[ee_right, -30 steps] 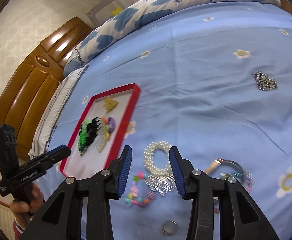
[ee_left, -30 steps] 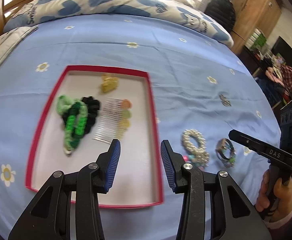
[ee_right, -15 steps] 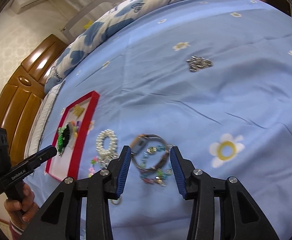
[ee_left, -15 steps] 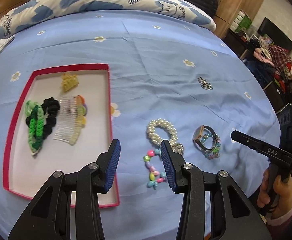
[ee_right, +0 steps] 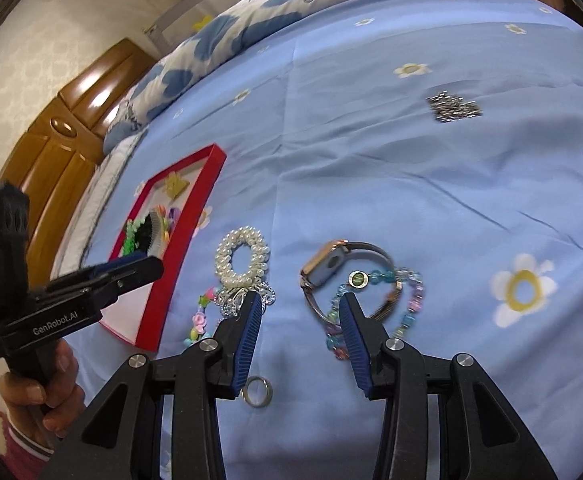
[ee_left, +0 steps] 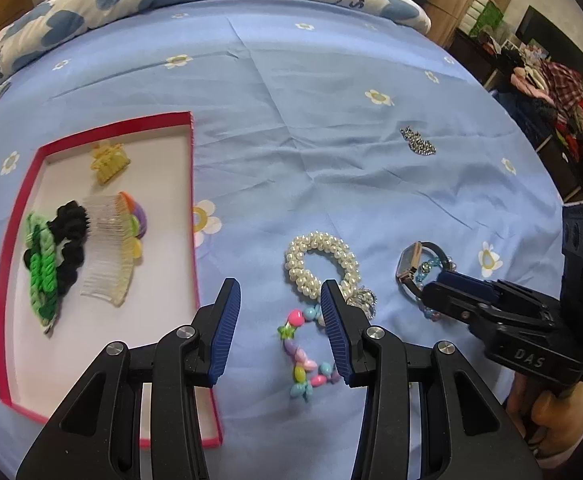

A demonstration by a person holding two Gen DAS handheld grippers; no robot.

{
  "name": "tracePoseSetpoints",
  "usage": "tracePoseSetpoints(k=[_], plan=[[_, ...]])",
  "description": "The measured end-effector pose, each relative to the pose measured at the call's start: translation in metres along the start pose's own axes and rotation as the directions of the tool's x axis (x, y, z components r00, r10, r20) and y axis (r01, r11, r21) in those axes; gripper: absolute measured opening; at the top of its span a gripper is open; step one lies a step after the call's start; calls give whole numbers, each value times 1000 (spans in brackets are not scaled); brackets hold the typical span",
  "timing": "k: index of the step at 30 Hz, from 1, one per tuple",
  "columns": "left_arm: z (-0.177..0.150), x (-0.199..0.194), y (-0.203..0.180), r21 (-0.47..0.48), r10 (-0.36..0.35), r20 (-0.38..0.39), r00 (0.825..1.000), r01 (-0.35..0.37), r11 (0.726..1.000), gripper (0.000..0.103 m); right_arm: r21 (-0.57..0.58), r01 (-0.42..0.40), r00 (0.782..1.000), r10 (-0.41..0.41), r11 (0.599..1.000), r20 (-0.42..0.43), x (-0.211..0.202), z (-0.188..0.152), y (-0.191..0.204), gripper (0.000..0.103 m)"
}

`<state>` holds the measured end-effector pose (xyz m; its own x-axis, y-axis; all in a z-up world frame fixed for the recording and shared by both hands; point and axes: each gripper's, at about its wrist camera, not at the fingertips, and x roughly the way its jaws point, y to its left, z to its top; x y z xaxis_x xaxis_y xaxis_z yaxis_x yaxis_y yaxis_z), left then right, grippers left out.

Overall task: Organize jewelry
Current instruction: 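Move both open tools toward the pearl bracelet and gold watch, then grasp the pearl bracelet with the left tool while the right tool grasps the gold watch, then carry the pearl bracelet and watch into the box and open both tools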

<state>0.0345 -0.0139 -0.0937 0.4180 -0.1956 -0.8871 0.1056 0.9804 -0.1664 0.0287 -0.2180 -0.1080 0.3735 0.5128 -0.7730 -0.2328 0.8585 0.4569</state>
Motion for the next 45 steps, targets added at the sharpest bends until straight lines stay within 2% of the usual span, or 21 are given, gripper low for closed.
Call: tracePoseSetpoints(k=[7,10,13,14,15,16,18,20,26,34,45], plan=[[11,35,-1,27,16,-57,998,-14,1000,40,-19,35,999,-36,999,-27,21,8,-6,42],[13,51,-5,54,26,-85,996,-22,998,40,-37,47,999,-48,998,-27,26,11,-7,37],[14,61,-9,77,26,-108,994,-17,997,40,-39,58,998,-59,998,-22,27,14,-12,26],[14,65,-11,86,32,-113,993,-22,996,39,-34,50,998,-51,998,-22,26,14,-15,25],[14,67,-12,97,40,-112,993,-29,995,37,-31,46,999,-47,998,-21,25,15,-17,23],[14,68,-14,110,46,-109,993,-34,993,33,-31,47,999,-48,998,-19,25,16,-17,17],[14,70,-15,116,36,-113,993,-22,993,13,-28,48,999,-49,998,-10,21,16,-19,15],[15,69,-13,108,24,-111,994,-12,994,12,-19,38,999,-38,999,-7,20,17,-20,12],[15,53,-7,65,-29,-76,997,34,997,11,-2,14,1000,-14,1000,14,10,17,-22,10],[13,6,0,4,-88,17,996,88,996,10,-7,-9,999,9,1000,39,-5,17,-12,9],[2,-53,21,-50,-108,127,986,115,992,10,-64,-61,996,64,996,59,-17,17,27,8]])
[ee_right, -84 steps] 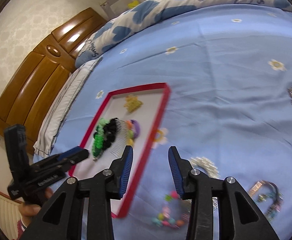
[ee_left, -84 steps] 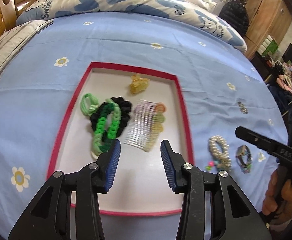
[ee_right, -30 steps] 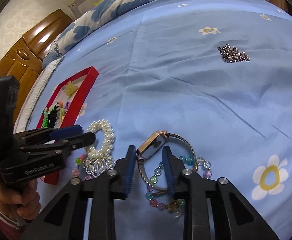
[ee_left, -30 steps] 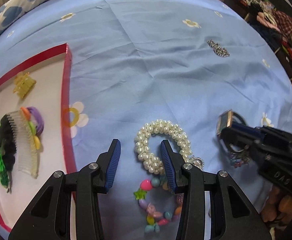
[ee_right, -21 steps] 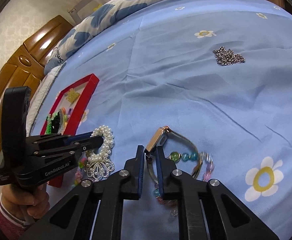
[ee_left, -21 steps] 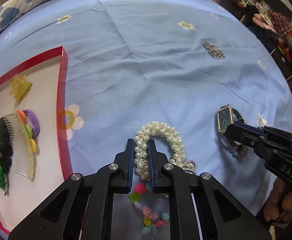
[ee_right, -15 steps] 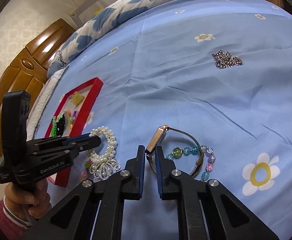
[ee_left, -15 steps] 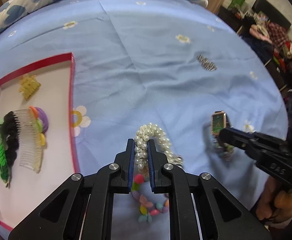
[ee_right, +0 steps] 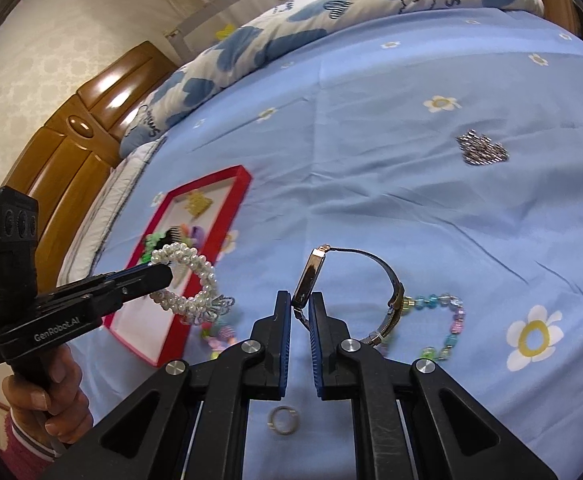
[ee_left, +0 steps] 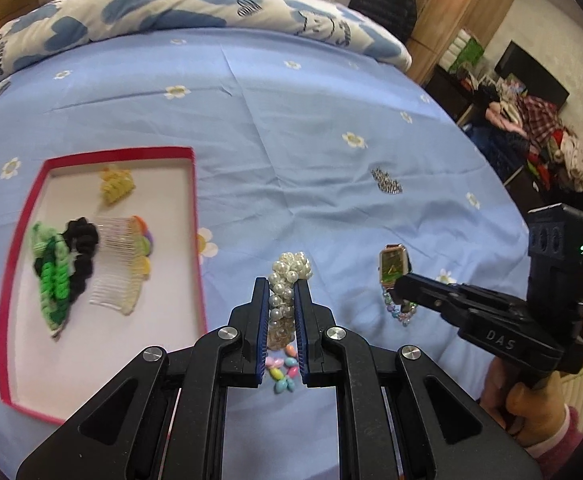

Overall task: Organize jewelry
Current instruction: 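Carry the pearl bracelet and watch into the box and open both tools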

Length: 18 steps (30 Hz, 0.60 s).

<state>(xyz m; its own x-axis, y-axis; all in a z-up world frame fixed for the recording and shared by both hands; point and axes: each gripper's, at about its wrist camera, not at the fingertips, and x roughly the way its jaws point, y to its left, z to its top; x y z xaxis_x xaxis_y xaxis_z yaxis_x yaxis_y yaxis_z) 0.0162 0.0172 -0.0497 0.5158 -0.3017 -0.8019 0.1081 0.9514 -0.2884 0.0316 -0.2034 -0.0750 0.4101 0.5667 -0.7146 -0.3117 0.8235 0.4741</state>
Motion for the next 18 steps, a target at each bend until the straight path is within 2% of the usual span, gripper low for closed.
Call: tracePoseSetpoints(k=[8,18], plan=[[-9,-34,26,-57,24,57,998,-21,998,10,-55,-47,999,46,997,-7,5,0,36,8],[-30,-60,79,-174,54,83,995,-39,984,10,-129,-108,994,102,986,-50,26,-2,85,8]])
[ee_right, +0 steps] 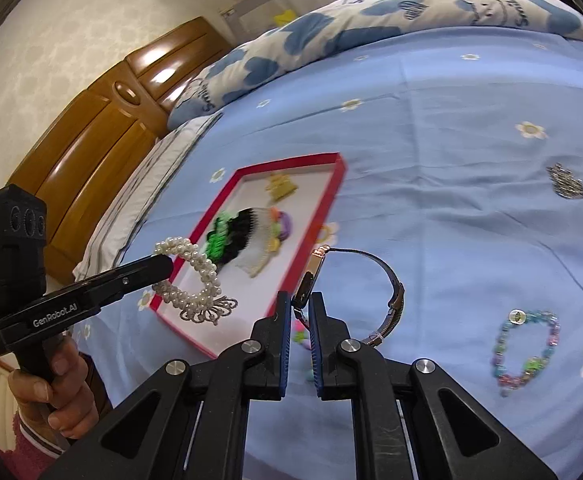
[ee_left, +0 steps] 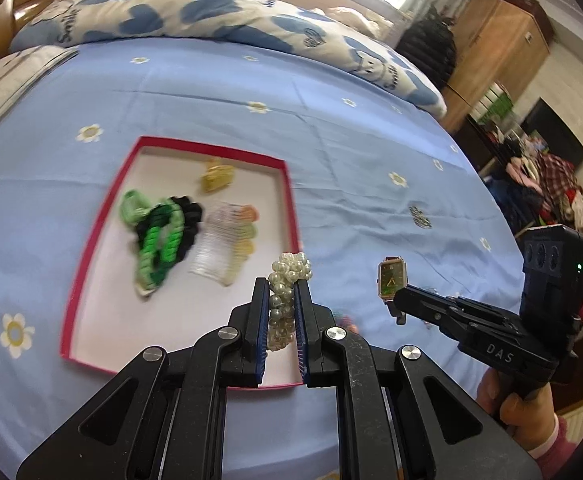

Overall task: Organize jewelry
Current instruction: 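Carry the pearl bracelet and watch into the box and open both tools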

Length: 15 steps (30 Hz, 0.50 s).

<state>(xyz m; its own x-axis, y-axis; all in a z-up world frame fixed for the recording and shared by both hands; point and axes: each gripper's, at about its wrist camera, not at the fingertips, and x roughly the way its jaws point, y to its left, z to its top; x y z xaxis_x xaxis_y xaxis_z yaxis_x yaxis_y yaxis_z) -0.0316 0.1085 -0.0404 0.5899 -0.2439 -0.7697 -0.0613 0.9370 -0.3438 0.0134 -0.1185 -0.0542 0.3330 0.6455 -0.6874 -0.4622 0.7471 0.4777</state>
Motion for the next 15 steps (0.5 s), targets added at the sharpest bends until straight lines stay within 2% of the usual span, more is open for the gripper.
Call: tracePoseSetpoints(k=[15], plan=[[-8,0,70,-142,12,-7,1000,-13,990,10,-121,-64,994,52,991,-100,61,6,67,8]])
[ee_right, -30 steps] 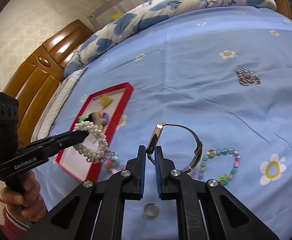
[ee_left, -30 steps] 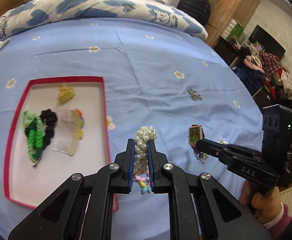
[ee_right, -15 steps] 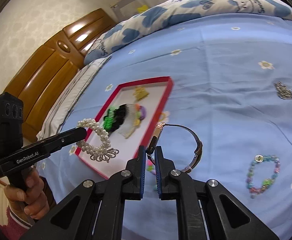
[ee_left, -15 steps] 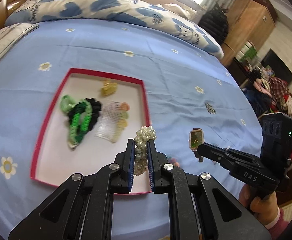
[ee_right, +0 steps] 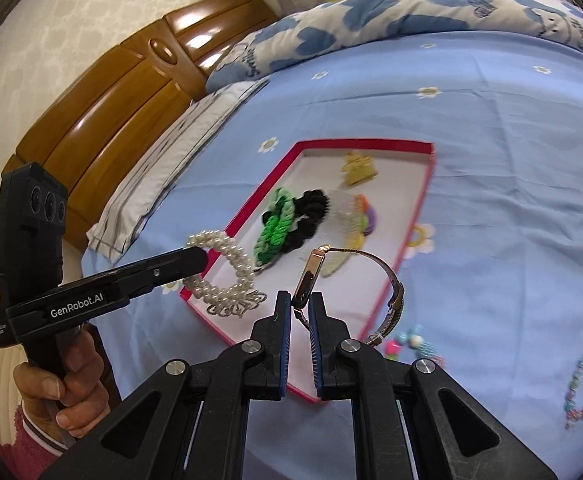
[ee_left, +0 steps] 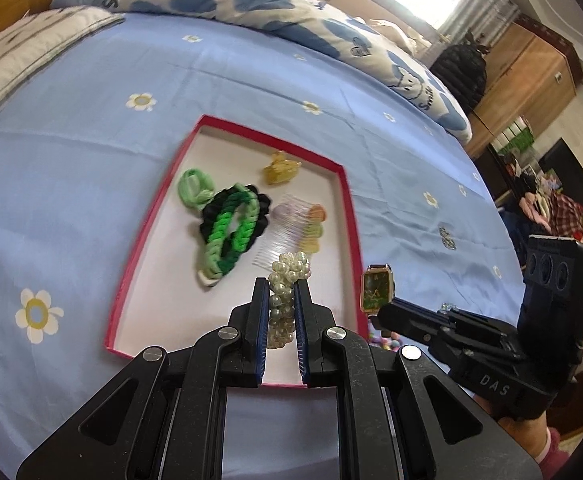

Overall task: Organize jewelry
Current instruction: 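Carry the pearl bracelet and watch into the box and open both tools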

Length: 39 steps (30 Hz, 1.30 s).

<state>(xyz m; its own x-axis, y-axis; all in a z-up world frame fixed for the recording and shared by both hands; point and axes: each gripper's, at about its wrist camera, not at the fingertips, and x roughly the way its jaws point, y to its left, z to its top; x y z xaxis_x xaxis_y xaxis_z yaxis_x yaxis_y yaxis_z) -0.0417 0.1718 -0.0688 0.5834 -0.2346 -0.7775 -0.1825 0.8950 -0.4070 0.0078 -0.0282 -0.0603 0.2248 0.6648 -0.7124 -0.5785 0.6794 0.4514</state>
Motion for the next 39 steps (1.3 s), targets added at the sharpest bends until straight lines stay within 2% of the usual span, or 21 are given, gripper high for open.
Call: tracePoseSetpoints(k=[3,10,14,21,31,34,39], plan=[[1,9,15,-38,-14,-15,1000,13,999,10,-11,1,1000,-1,1000,-27,14,1,5,8],[5,20,36,-72,9,-28,1000,-11,997,10,-31,9,997,-12,999,-82,43,5,10,8],[7,29,44,-56,79,-37,996,-81,995,10,-36,18,993,-22,999,-115,59,6,9,8],[6,45,56,-60,119,-62,991,-123,991,10,-41,30,988,-36,999,-152,77,6,6,8],[3,60,60,-44,160,-101,982,-165,985,10,-46,34,985,-41,998,-165,84,7,7,8],[3,62,60,-42,170,-108,979,-176,984,10,-32,27,986,-32,999,-163,84,7,5,14],[3,63,57,-35,182,-113,977,-187,982,14,-14,24,988,-25,1000,-152,82,5,3,14]])
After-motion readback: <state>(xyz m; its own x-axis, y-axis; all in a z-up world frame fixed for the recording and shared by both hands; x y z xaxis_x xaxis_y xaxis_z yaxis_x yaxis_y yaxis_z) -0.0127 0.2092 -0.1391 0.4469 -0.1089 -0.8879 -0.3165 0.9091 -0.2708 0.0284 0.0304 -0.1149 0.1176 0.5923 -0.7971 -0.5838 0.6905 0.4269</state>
